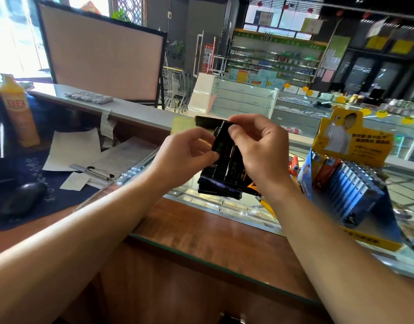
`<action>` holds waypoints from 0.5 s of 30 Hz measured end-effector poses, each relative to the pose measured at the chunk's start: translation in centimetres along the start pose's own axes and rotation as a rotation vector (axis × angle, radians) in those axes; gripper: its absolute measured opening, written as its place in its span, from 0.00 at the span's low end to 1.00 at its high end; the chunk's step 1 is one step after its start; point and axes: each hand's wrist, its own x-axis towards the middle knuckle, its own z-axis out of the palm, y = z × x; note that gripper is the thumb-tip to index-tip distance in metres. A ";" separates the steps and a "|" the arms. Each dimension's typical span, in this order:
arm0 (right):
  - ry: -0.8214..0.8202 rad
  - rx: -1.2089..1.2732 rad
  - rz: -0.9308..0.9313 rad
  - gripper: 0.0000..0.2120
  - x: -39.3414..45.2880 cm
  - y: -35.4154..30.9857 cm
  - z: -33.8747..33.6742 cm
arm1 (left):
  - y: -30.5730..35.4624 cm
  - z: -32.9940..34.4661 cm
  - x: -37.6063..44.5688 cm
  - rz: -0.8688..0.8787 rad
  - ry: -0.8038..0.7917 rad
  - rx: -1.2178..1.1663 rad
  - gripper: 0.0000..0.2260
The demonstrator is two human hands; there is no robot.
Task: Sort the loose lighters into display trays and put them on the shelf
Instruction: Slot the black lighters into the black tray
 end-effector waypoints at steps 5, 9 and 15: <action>0.004 -0.024 0.025 0.07 -0.5 0.5 0.2 | 0.1 0.2 -0.1 0.007 0.021 -0.002 0.05; -0.034 -0.027 0.065 0.06 0.1 0.4 -0.6 | 0.0 0.3 0.0 0.021 0.029 0.034 0.06; -0.061 -0.187 0.017 0.07 0.9 -0.4 -3.3 | 1.1 1.0 -0.1 0.167 0.080 0.266 0.07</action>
